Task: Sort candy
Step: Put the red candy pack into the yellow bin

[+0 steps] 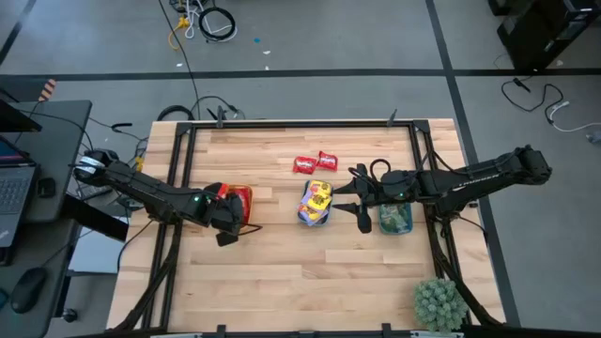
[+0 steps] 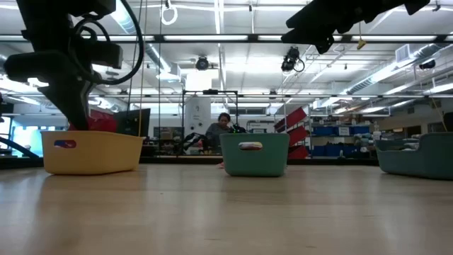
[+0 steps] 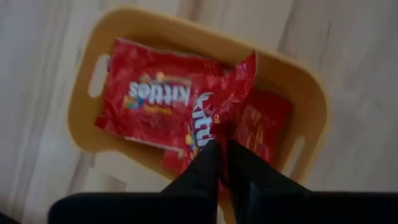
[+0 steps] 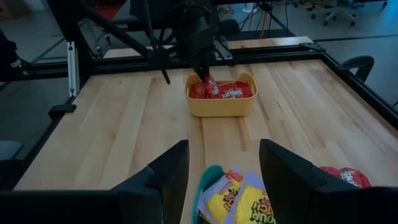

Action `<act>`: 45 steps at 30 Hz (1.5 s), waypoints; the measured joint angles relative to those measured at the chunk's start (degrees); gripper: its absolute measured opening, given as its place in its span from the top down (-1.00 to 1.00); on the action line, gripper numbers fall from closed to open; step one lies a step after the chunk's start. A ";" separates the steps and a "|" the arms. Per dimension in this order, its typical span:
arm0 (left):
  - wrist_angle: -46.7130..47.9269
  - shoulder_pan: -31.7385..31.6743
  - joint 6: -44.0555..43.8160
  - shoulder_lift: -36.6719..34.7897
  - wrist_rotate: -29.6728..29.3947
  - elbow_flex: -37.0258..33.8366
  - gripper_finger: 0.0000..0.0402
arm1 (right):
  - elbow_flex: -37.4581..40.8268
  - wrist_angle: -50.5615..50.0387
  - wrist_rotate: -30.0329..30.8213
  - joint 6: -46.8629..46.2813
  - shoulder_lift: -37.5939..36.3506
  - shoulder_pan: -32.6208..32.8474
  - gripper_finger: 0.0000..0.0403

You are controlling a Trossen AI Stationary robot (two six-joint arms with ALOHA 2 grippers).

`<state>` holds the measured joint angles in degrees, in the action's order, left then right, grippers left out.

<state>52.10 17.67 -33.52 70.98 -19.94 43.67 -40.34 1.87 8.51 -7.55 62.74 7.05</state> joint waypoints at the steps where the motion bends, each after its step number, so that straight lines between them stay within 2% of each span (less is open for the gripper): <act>1: 0.25 0.11 0.21 0.00 0.45 -0.05 0.84 | 0.00 -0.02 0.00 0.01 0.00 0.00 0.10; 10: -0.01 0.20 1.91 0.00 1.45 3.70 0.32 | 0.00 0.29 -0.02 0.07 0.00 0.00 0.10; 14: 0.01 0.20 3.04 0.00 1.96 5.21 0.22 | 0.00 0.30 -0.02 0.17 0.00 0.00 0.10; 16: 0.11 0.20 2.11 0.00 2.01 4.84 0.25 | 0.00 0.19 -0.02 0.20 0.00 0.00 0.10; 18: 0.20 0.06 1.50 0.00 2.19 3.30 0.37 | 0.00 -0.15 -0.02 0.20 0.00 0.00 0.11; 24: 0.91 -1.01 0.14 0.00 2.67 -2.21 0.93 | 0.00 -1.68 -0.20 0.20 0.00 0.00 0.26; 28: -2.58 -1.75 0.47 0.00 1.96 -4.14 0.96 | 0.00 -1.23 0.55 -0.36 0.00 -0.20 0.41; 34: -2.83 -2.33 2.10 -1.34 -1.08 -1.62 0.98 | 0.00 -1.30 8.00 -4.57 1.83 -2.88 0.50; 39: -5.87 -2.41 4.30 -7.86 -2.01 0.25 0.98 | 0.00 -1.37 8.28 -8.40 8.17 -9.24 0.45; 43: -14.88 -3.41 7.51 -14.35 -2.27 -1.78 0.98 | 0.00 -0.86 8.31 -9.49 14.78 -16.55 0.34; 45: -22.71 -3.94 11.19 -17.38 0.12 -3.46 0.98 | 0.00 0.29 8.32 -10.75 18.06 -20.73 0.27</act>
<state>29.39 13.72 -22.34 53.60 -19.81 40.21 -40.34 2.16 16.83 -18.30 80.80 -13.68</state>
